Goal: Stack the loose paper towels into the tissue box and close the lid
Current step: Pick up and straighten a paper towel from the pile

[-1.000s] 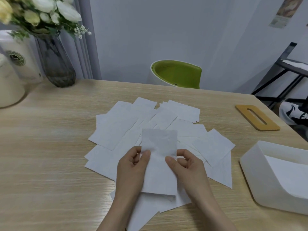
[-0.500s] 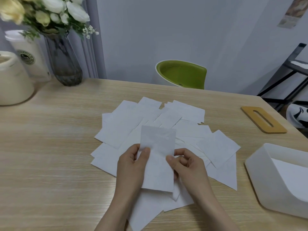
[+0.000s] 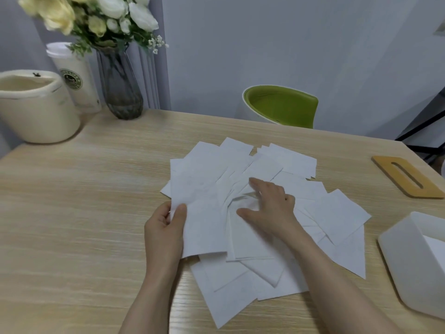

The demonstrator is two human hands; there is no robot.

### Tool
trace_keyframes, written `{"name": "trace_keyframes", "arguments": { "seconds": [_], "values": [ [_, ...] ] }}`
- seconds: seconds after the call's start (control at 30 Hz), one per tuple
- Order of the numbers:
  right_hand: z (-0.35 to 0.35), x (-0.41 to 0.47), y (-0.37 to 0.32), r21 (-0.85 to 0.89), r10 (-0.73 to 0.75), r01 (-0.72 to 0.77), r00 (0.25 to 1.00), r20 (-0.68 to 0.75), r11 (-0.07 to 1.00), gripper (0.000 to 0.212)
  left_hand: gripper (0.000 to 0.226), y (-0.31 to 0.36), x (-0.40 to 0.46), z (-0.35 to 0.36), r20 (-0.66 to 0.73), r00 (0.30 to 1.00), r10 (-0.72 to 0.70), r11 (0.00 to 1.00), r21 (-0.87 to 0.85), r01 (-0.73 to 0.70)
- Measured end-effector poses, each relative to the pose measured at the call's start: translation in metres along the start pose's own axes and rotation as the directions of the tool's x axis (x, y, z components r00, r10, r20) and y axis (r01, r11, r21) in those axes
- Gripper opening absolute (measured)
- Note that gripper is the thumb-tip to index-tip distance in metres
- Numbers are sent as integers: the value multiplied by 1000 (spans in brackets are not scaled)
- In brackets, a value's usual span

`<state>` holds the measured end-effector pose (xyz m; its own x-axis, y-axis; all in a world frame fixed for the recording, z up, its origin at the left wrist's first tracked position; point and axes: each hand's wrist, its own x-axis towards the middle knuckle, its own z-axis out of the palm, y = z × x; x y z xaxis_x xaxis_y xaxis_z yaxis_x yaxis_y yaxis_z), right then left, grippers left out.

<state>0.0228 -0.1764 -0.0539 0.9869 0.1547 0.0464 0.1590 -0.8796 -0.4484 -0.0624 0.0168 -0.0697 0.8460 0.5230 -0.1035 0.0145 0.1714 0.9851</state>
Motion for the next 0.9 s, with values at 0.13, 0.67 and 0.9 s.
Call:
{"name": "trace_keyframes", "arguments": {
  "seconds": [0.13, 0.67, 0.9],
  "values": [
    [3, 18, -9, 23, -9, 9, 1000, -6, 1000, 66, 15, -1, -2, 2, -8, 1000, 23, 1000, 10, -23],
    [-30, -19, -1, 41, -154, 179, 924, -350, 983, 15, 15, 0, 0, 1, -4, 1000, 2, 1000, -21, -2],
    [-56, -63, 34, 131, -49, 103, 932, -360, 986, 26, 12, 5, -10, 20, 72, 997, 18, 1000, 5, -18]
  ]
}}
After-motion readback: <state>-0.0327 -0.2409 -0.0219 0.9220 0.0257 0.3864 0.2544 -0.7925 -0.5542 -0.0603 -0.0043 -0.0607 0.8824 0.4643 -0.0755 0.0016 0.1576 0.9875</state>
